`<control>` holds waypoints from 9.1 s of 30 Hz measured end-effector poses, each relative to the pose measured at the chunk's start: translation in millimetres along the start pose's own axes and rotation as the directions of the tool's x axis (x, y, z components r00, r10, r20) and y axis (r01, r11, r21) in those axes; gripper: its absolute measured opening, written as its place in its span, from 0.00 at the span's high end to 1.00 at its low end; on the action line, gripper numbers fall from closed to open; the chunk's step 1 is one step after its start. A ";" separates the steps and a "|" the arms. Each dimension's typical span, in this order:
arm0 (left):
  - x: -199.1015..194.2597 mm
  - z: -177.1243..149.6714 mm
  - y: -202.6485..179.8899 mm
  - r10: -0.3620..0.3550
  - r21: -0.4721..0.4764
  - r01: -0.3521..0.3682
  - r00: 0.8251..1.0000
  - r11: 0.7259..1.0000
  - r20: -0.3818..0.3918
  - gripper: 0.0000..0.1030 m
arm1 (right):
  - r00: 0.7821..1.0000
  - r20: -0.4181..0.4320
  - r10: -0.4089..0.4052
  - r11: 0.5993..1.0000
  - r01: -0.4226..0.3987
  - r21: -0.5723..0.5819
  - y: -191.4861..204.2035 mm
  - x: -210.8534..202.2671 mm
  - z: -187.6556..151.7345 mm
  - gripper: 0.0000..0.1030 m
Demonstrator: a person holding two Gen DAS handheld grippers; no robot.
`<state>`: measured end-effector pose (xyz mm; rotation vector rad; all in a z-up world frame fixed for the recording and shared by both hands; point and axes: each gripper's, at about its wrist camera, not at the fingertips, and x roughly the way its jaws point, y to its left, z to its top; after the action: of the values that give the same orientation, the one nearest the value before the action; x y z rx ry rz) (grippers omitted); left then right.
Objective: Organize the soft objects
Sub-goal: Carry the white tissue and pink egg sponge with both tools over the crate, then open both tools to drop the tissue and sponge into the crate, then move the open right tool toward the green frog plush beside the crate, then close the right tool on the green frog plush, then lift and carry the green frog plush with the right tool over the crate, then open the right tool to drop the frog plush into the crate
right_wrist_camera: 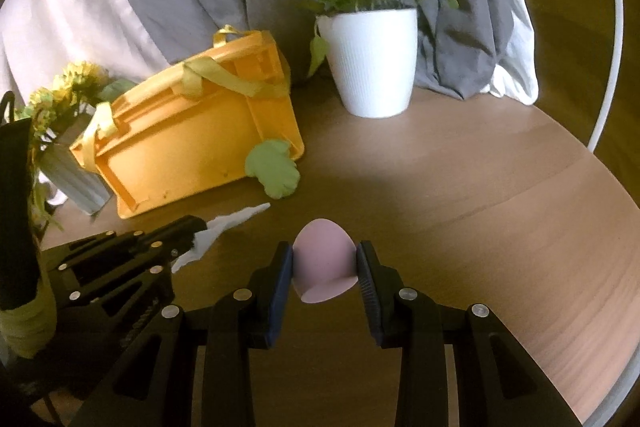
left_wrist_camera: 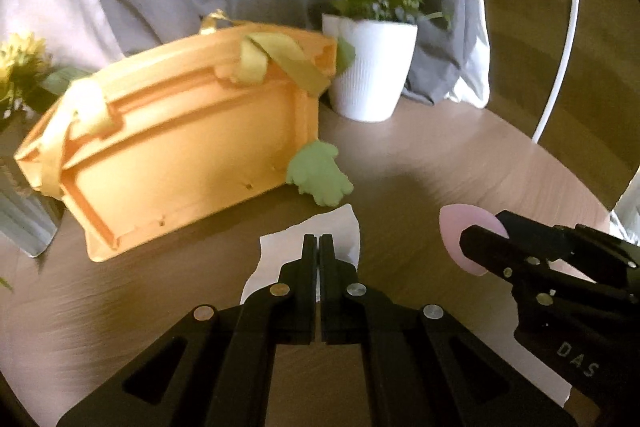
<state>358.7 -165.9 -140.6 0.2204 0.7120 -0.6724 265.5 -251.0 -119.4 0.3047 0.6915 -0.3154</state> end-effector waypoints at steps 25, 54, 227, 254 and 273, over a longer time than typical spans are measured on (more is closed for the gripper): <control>-113.0 47.3 39.5 0.158 -0.101 -0.136 0.952 0.986 0.264 0.97 | 0.972 0.192 0.138 0.984 -0.112 -0.141 55.4 -65.5 58.5 0.67; -114.7 130.6 91.0 0.279 -0.150 -0.239 0.888 0.959 0.366 0.97 | 0.921 0.291 0.261 0.947 -0.185 -0.263 106.8 -43.4 154.1 0.67; -118.2 59.3 83.1 0.385 -0.312 -0.355 0.922 0.881 0.039 0.24 | 0.969 0.145 0.201 0.943 -0.151 -0.296 81.1 -20.2 106.6 0.49; -110.9 125.0 115.7 0.415 -0.295 -0.354 0.892 0.888 0.179 0.13 | 0.929 0.259 0.263 0.937 -0.182 -0.300 110.0 -4.8 175.2 0.49; -41.2 142.1 155.6 0.429 -0.294 -0.380 0.895 0.877 0.125 0.10 | 0.956 0.175 0.234 0.937 -0.174 -0.302 121.0 87.5 201.3 0.49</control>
<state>510.1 -83.3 -12.7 0.0559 0.5429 -0.1862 490.2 -232.4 -10.0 0.0656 0.4838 -0.0443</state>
